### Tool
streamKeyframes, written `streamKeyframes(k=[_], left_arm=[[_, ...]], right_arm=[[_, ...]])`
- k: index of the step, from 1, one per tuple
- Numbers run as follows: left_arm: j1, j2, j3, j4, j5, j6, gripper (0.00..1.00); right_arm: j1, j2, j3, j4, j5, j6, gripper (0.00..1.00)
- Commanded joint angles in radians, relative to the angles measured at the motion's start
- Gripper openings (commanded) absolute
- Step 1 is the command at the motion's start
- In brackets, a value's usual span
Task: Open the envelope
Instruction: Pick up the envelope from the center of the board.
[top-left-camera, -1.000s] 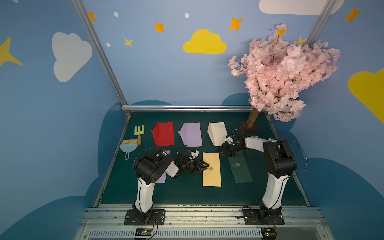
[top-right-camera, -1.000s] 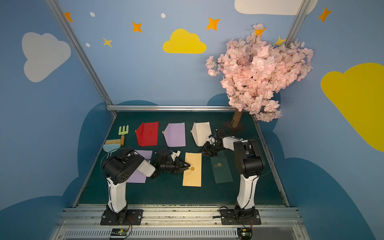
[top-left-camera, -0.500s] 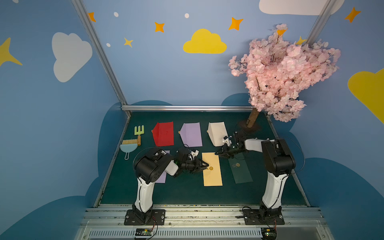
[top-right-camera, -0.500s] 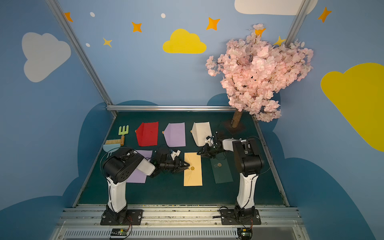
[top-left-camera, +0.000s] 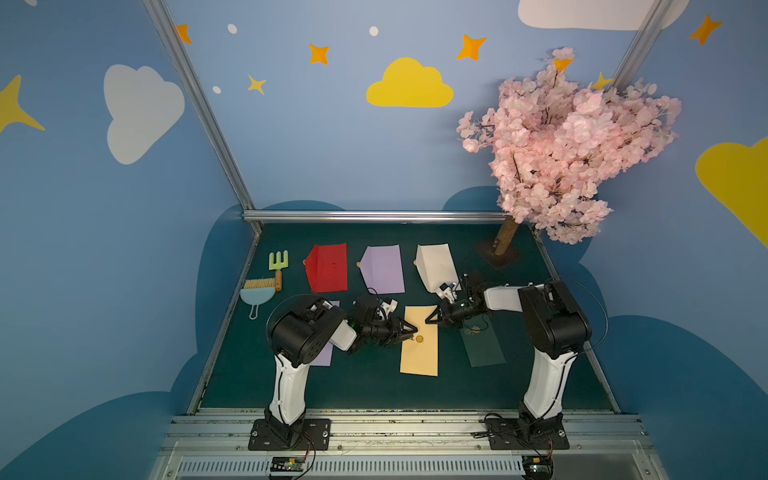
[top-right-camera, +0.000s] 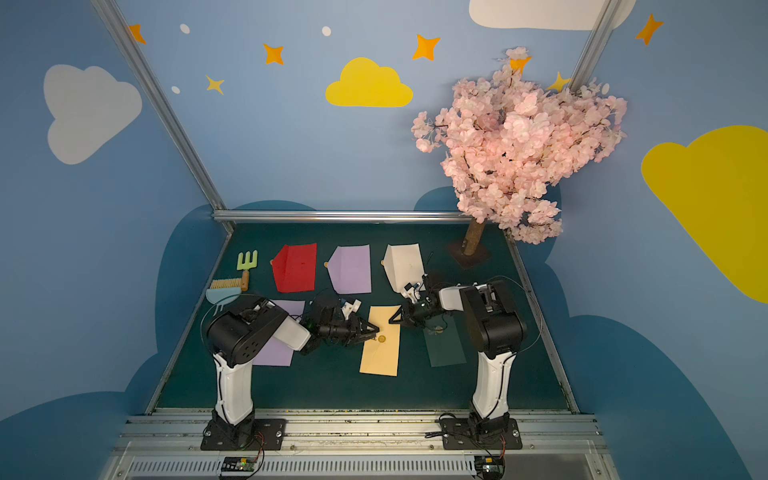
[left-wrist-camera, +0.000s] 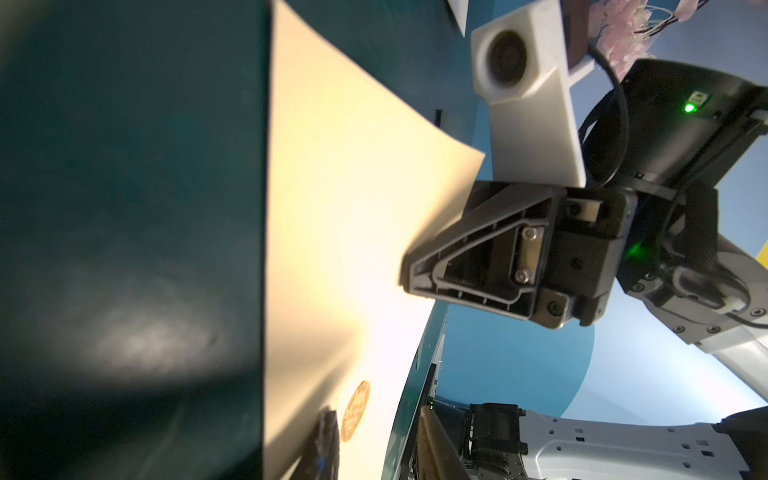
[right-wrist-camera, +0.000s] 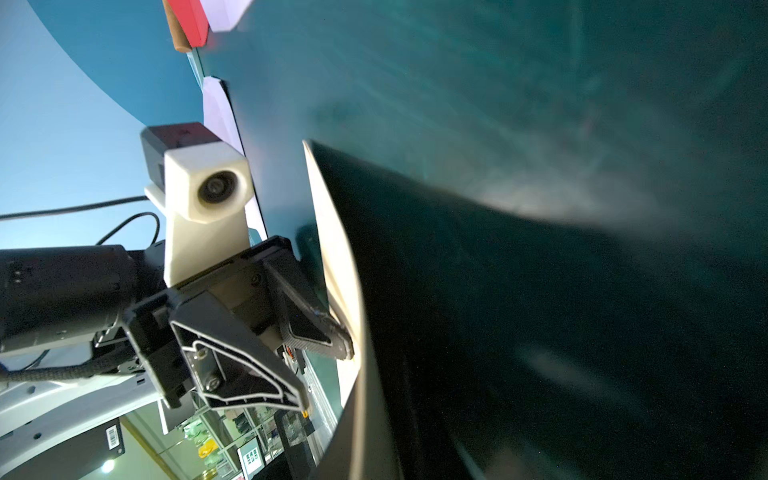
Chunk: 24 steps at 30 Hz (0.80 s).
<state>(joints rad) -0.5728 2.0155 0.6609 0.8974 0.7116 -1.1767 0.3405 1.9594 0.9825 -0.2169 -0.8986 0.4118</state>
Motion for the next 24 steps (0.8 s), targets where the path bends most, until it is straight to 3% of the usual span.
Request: streamKeyframes(k=[1,5,11,19,22,24], left_arm=[[0.017,0.063,-0.022,-0.113,-0.067,0.014,0.34],[0.017,0.063,-0.025,-0.102,-0.066,0.01,0.34],[0.019,0.055,-0.054,0.005,-0.05,-0.02,0.34],[0.066,-0.083,-0.134,0.311,0.025,-0.054,0.37],[0.1,-0.23,-0.153,0.229,0.065,0.017,0.39],[0.117,-0.368,-0.146,0.035,0.083,0.127,0.41]], right_arm=[[0.017,-0.046,-0.037,0.028,0.002,0.049,0.16],[0.035,-0.072,-0.054,0.078,0.005,0.098,0.16],[0.052,-0.118,-0.044,0.107,0.043,0.151,0.0],[0.052,-0.263,0.036,-0.112,0.053,0.055,0.0],[0.051,-0.347,0.051,-0.198,0.05,0.01,0.0],[0.052,-0.399,0.068,-0.259,0.025,-0.025,0.0]])
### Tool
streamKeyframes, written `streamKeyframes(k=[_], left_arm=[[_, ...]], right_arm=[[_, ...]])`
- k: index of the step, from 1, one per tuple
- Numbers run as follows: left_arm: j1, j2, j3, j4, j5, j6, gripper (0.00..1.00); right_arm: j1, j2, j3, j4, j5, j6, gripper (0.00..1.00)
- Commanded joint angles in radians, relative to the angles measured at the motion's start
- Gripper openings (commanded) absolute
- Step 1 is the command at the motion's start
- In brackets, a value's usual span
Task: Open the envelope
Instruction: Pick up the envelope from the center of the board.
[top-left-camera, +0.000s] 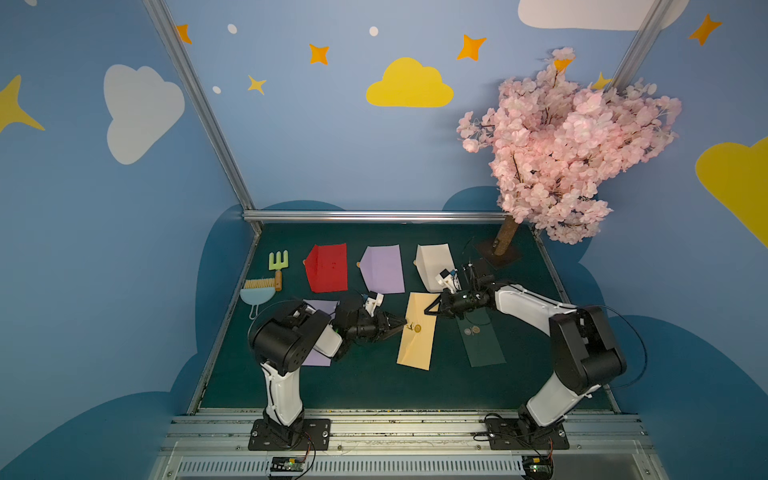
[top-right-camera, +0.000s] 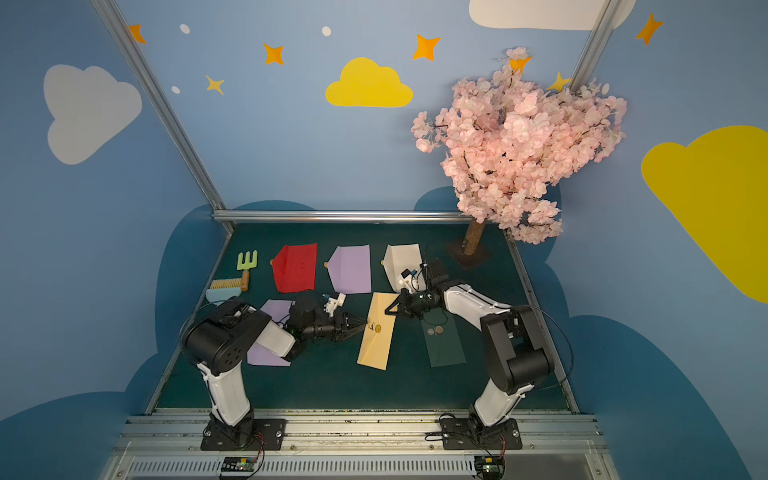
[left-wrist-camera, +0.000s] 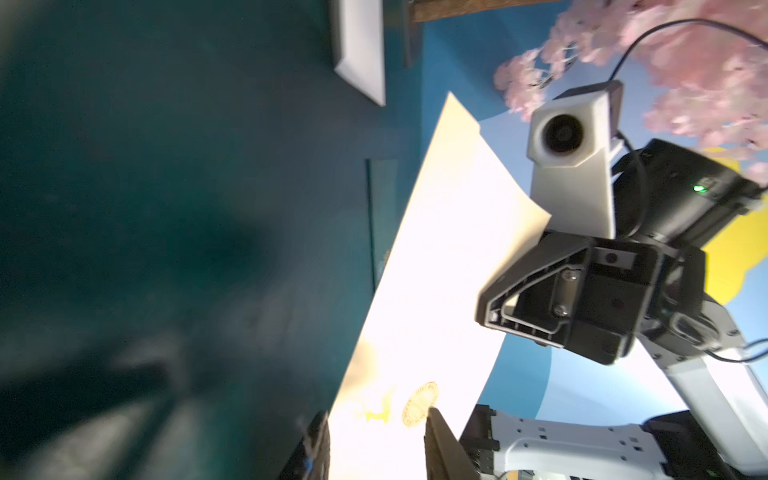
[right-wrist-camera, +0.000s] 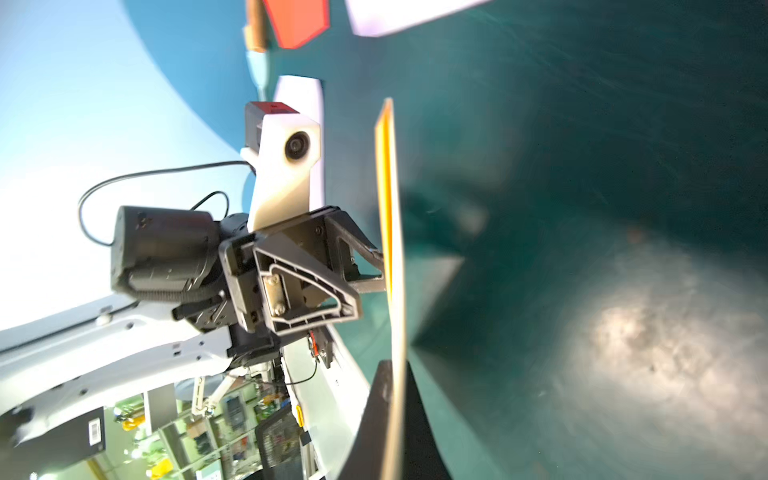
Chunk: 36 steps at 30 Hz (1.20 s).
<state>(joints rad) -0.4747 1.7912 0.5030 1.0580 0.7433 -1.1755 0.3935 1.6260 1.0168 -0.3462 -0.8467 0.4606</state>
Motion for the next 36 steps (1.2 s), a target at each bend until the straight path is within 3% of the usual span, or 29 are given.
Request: streamKeyframes(k=[1,5,11,22,28,36], left_arm=[[0.022,-0.213,0.024,-0.234,0.056,0.191,0.43],[0.021,-0.503,0.11,-0.735,0.033,0.473,0.51],[0.058,-0.74,0.158,-1.056,-0.026,0.617,0.59],[0.079,-0.866,0.103,-0.907,0.144,0.511,0.56],[0.08,-0.9,0.067,-0.739,0.221,0.401,0.53],[0.079,-0.895,0.064,-0.713,0.249,0.371,0.5]], right_arm=[[0.0,-0.085,0.039,-0.149,-0.042,-0.088,0.0],[0.007,-0.174,0.041,-0.176,-0.128,-0.103,0.0],[0.05,-0.283,0.043,-0.074,-0.223,-0.016,0.0],[0.126,-0.428,0.047,0.04,-0.224,0.064,0.0],[0.155,-0.417,0.066,0.057,-0.207,0.073,0.0],[0.207,-0.369,0.129,0.068,-0.212,0.066,0.0]])
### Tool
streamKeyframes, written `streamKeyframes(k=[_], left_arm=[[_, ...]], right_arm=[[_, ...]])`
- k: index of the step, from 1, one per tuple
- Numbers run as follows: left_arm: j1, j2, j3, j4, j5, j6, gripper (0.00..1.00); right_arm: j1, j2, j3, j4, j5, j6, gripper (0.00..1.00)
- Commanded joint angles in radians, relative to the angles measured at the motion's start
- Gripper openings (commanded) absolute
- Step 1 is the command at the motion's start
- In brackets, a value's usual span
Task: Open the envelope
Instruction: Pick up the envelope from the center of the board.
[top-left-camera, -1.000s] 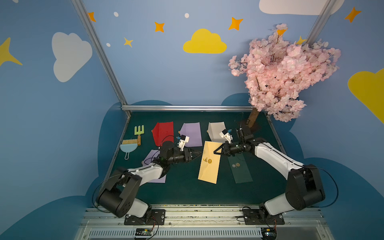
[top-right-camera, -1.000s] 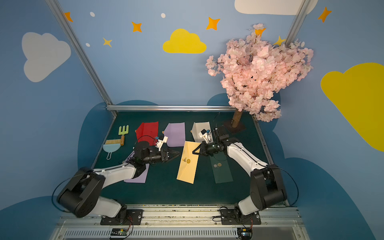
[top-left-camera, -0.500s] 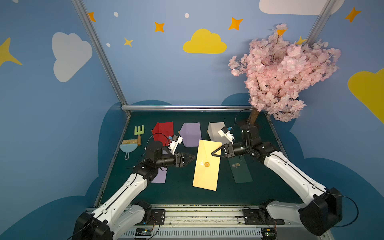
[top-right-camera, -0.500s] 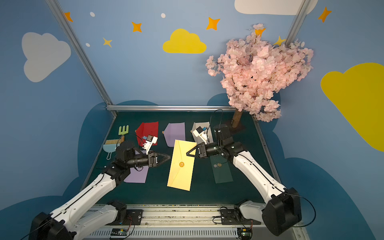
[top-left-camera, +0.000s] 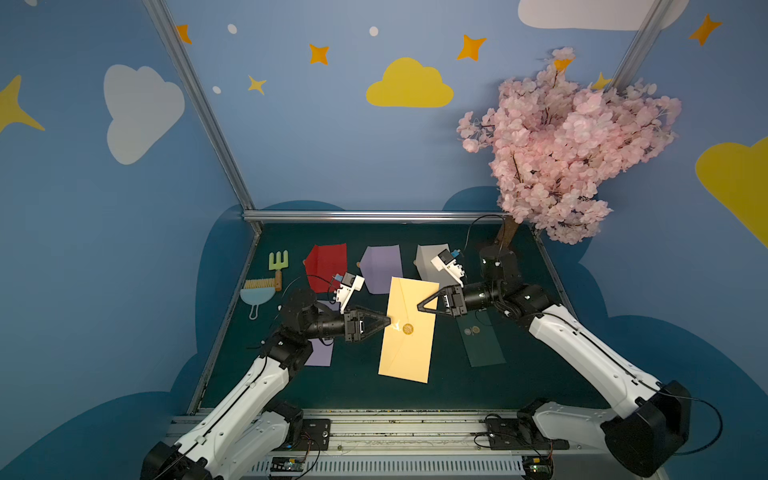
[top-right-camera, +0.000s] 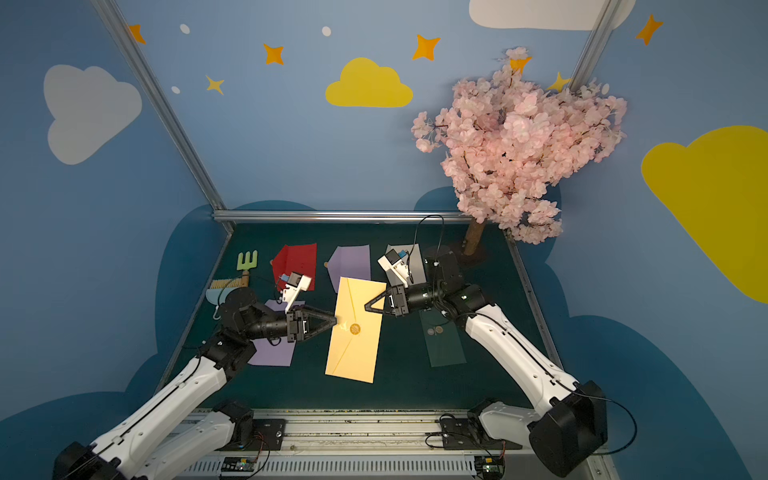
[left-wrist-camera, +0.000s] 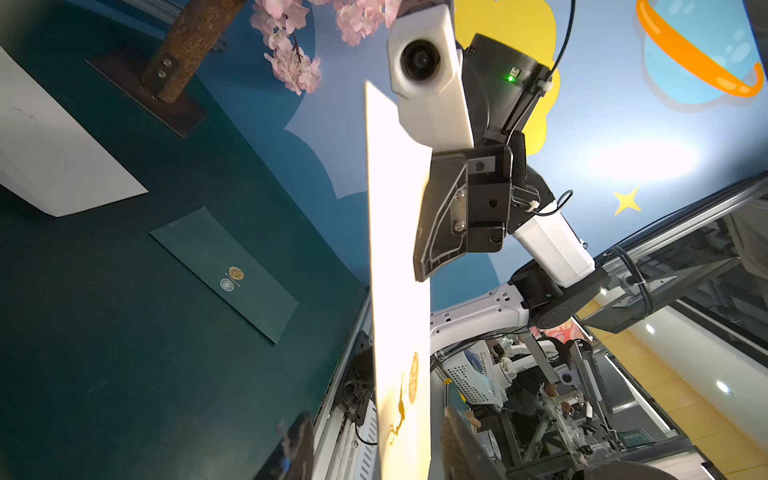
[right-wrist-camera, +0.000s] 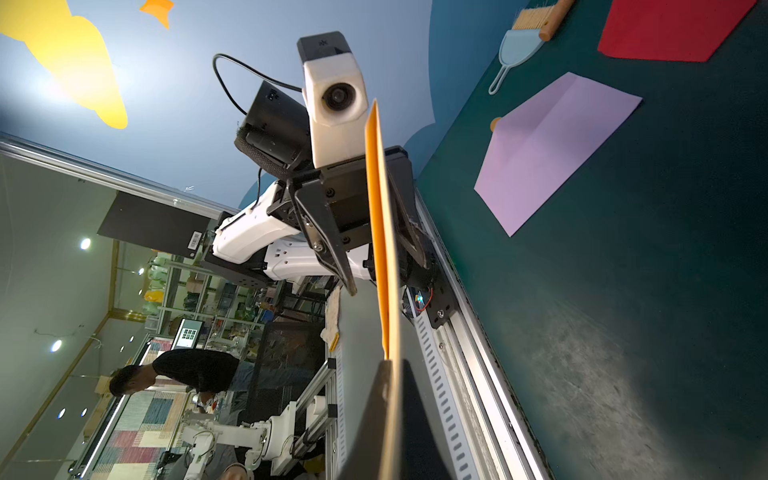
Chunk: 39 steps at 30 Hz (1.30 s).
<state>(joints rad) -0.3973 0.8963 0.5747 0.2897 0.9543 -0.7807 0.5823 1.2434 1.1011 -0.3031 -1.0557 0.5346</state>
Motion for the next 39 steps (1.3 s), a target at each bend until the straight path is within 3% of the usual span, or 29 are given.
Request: streamKeyframes(k=[1,7,10,12,15,16,17,18,21,25,29,39], left_arm=[[0.002,0.001,-0.008,0.06,0.04,-0.026,0.48],[0.002,-0.007,-0.012,0.082,0.047,-0.037,0.23],[0.002,-0.015,-0.015,0.082,0.041,-0.033,0.03],[0.002,-0.026,-0.02,0.085,0.032,-0.036,0.03],[0.006,-0.05,-0.031,0.085,0.005,-0.043,0.03],[0.009,-0.058,-0.034,0.085,-0.002,-0.044,0.03],[0.009,-0.064,-0.036,0.084,-0.009,-0.045,0.03],[0.012,-0.069,-0.039,0.083,-0.014,-0.047,0.03],[0.027,-0.08,-0.05,0.096,-0.034,-0.065,0.03],[0.06,-0.095,-0.083,0.214,-0.045,-0.148,0.03],[0.077,-0.087,-0.098,0.295,-0.031,-0.199,0.03],[0.086,-0.081,-0.114,0.398,-0.034,-0.264,0.03]], right_arm=[[0.024,0.022,0.055,0.021,-0.001,-0.011,0.0],[0.043,0.055,0.078,0.016,0.002,-0.022,0.0],[0.048,0.068,0.087,0.018,0.002,-0.025,0.0],[0.05,0.07,0.089,0.018,0.008,-0.024,0.0],[0.048,0.064,0.089,0.019,0.023,-0.028,0.11],[0.048,0.061,0.089,0.024,0.022,-0.028,0.17],[0.048,0.058,0.09,0.028,0.022,-0.027,0.32],[0.048,0.054,0.091,0.03,0.026,-0.027,0.38],[0.047,0.034,0.09,0.053,0.046,-0.019,0.46],[0.038,-0.01,0.034,0.175,0.074,0.044,0.48],[0.033,-0.042,-0.074,0.458,0.077,0.209,0.5],[0.05,0.016,-0.088,0.595,0.083,0.301,0.39]])
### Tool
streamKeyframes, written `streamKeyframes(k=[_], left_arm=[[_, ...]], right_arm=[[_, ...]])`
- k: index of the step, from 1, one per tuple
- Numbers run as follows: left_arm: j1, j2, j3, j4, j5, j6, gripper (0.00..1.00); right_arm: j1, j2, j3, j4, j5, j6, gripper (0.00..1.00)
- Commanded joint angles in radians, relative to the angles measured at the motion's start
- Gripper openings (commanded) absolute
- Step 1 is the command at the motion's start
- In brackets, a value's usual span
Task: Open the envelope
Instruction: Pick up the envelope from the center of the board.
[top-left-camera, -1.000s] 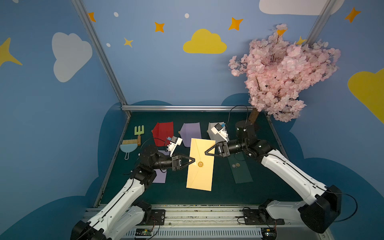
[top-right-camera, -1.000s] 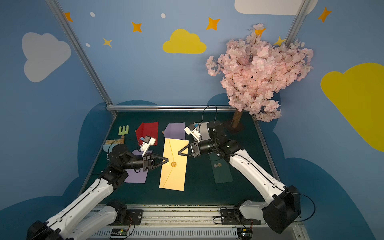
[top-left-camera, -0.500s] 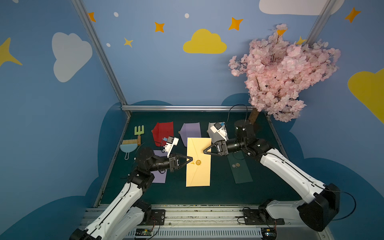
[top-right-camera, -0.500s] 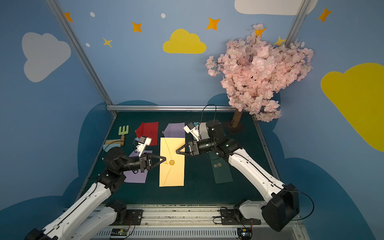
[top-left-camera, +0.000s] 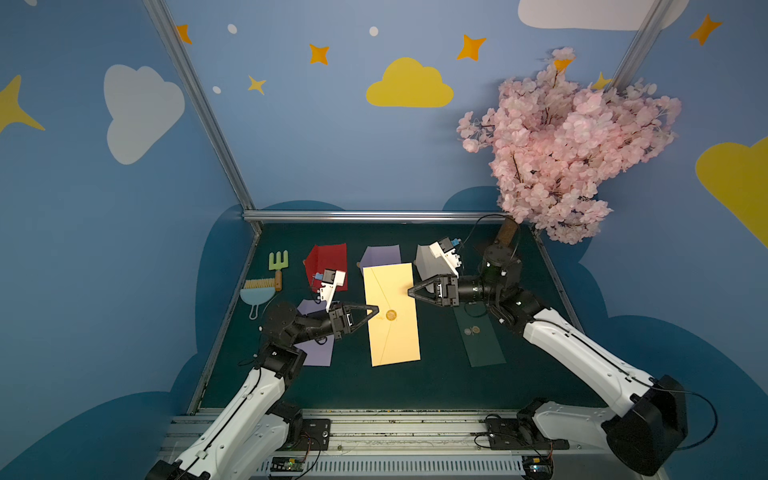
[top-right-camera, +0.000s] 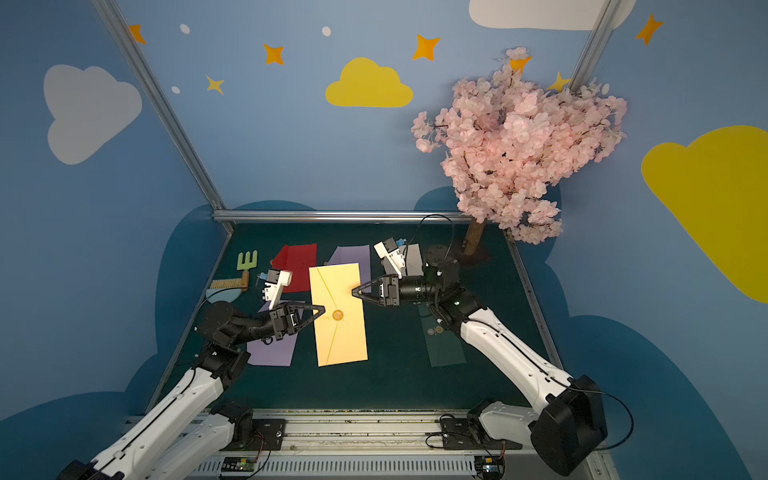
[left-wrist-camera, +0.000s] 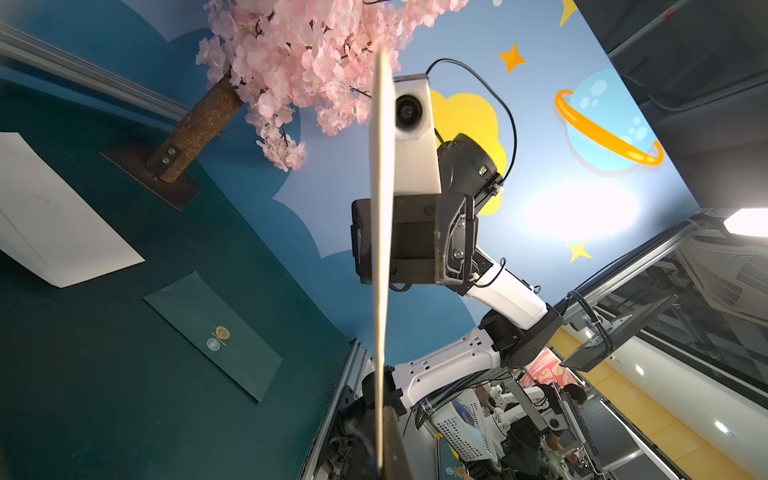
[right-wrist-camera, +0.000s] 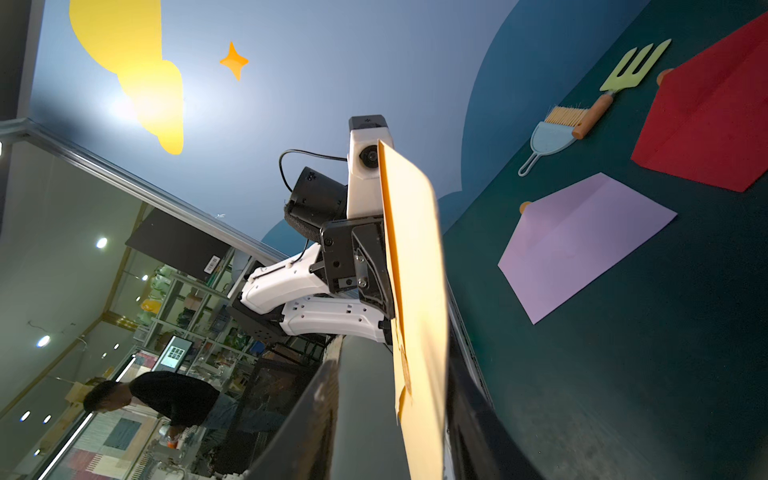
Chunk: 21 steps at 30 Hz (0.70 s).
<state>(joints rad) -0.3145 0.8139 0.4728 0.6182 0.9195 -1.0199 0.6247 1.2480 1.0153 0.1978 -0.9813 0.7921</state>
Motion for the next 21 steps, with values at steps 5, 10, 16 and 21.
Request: streamKeyframes(k=[5,10,16,21], left_arm=[[0.005,0.008,-0.005,0.066,0.016,-0.033,0.03],[0.007,0.01,0.017,-0.004,0.023,0.0,0.03],[0.018,0.01,0.033,-0.113,0.001,0.05,0.03],[0.033,0.004,0.054,-0.23,-0.029,0.108,0.18]], right_arm=[[0.012,0.043,0.012,0.117,-0.002,0.057,0.26],[0.015,0.064,0.014,0.149,-0.029,0.079,0.13],[0.017,0.06,0.009,0.153,-0.038,0.085,0.0],[0.016,0.047,0.009,0.129,-0.017,0.079,0.0]])
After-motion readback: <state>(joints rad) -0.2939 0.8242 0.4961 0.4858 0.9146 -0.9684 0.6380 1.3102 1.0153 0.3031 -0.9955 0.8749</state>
